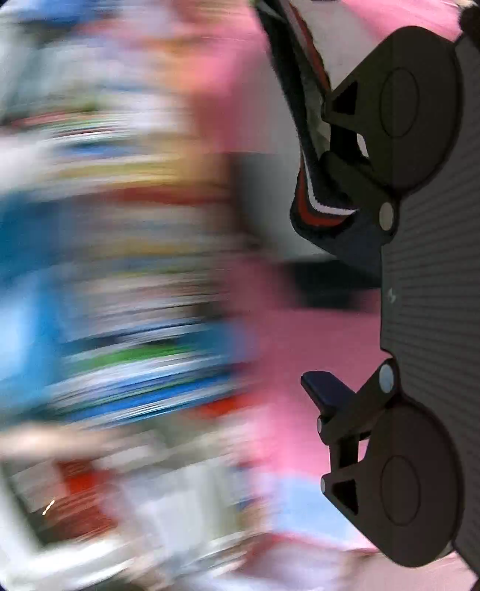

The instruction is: Fold clothes

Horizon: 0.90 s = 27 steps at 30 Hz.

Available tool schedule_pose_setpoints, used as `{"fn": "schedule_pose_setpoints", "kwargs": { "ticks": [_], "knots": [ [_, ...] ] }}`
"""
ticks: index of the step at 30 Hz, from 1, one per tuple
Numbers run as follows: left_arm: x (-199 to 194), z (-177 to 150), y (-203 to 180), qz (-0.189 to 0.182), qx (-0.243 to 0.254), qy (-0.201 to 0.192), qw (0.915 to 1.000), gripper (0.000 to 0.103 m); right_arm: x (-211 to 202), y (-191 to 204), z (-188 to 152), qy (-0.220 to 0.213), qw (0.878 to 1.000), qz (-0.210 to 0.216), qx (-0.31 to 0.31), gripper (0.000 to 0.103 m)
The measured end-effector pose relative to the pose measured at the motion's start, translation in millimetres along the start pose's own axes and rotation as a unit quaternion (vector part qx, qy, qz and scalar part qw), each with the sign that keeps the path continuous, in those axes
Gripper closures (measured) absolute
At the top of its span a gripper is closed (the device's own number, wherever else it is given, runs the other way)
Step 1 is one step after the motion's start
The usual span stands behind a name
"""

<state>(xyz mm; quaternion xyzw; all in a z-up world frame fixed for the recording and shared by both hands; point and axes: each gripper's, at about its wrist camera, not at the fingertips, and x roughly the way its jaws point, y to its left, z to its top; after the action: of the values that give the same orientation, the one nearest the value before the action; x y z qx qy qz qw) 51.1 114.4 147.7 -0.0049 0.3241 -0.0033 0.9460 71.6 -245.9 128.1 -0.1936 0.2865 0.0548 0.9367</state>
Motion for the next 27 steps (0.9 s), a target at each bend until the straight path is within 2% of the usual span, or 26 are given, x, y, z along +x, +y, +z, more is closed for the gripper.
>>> {"fn": "schedule_pose_setpoints", "kwargs": {
  "ticks": [1,2,3,4,5,6,7,9,12,13,15,16,18,20,23,25,27],
  "knots": [
    [-21.9,42.4,5.7,-0.005,-0.021,-0.061,0.9979,0.015,-27.1,-19.6,36.4,-0.073,0.997,-0.018,0.023,0.046],
    [-55.2,74.4,10.3,-0.011,-0.031,-0.122,0.9919,0.014,-54.3,-39.3,72.9,-0.146,0.988,-0.036,0.046,0.045],
    [-89.5,104.5,13.5,-0.015,-0.037,-0.182,0.9825,0.014,-80.5,-57.3,106.0,-0.214,0.973,-0.053,0.066,0.041],
    [-123.8,126.3,12.8,-0.008,-0.028,-0.233,0.9721,0.006,-100.6,-64.1,115.2,-0.259,0.961,-0.070,0.071,0.031],
    [-150.6,136.8,10.9,0.003,-0.015,-0.274,0.9616,0.000,-120.7,-70.9,124.4,-0.303,0.946,-0.087,0.076,0.027],
    [-174.6,140.2,8.2,0.017,-0.002,-0.312,0.9498,0.000,-140.8,-77.6,133.7,-0.347,0.929,-0.104,0.080,0.021],
    [-191.5,138.3,6.2,0.022,0.009,-0.334,0.9423,0.000,-159.4,-84.3,141.3,-0.384,0.912,-0.116,0.085,0.020],
    [-210.1,124.8,8.3,0.020,0.025,-0.341,0.9395,0.000,-173.3,-95.1,131.9,-0.381,0.917,-0.076,0.097,0.015],
    [-200.4,79.9,10.7,0.016,0.050,-0.286,0.9568,0.000,-154.8,-82.2,84.5,-0.307,0.949,-0.043,0.064,0.011],
    [-187.2,55.9,10.2,0.021,0.063,-0.248,0.9666,0.000,-148.7,-77.8,68.7,-0.282,0.958,-0.032,0.053,0.010],
    [-154.6,6.1,7.5,0.025,0.079,-0.159,0.9838,0.000,-135.2,-68.2,36.6,-0.229,0.973,-0.009,0.031,0.010],
    [-131.5,-24.3,8.6,0.024,0.078,-0.101,0.9915,0.000,-119.0,-55.9,16.3,-0.186,0.982,0.005,0.018,0.010],
    [-85.7,-86.6,11.2,0.022,0.060,0.009,0.9979,0.000,-89.8,-16.9,-26.8,-0.091,0.995,0.034,-0.007,0.010],
    [-48.0,-143.0,14.5,0.032,0.047,0.099,0.9934,0.000,-74.1,30.0,-72.4,-0.001,0.998,0.057,-0.018,0.010],
    [-4.0,-215.2,13.1,0.049,0.053,0.202,0.9768,0.000,-41.2,83.6,-137.8,0.108,0.989,0.082,-0.059,0.010],
    [16.3,-253.5,8.6,0.058,0.069,0.253,0.9632,0.000,-27.0,113.2,-170.8,0.158,0.980,0.089,-0.085,0.010],
    [18.7,-273.9,2.7,0.064,0.093,0.274,0.9551,0.000,-20.4,130.4,-192.4,0.187,0.973,0.093,-0.099,0.010]
  ]
}}
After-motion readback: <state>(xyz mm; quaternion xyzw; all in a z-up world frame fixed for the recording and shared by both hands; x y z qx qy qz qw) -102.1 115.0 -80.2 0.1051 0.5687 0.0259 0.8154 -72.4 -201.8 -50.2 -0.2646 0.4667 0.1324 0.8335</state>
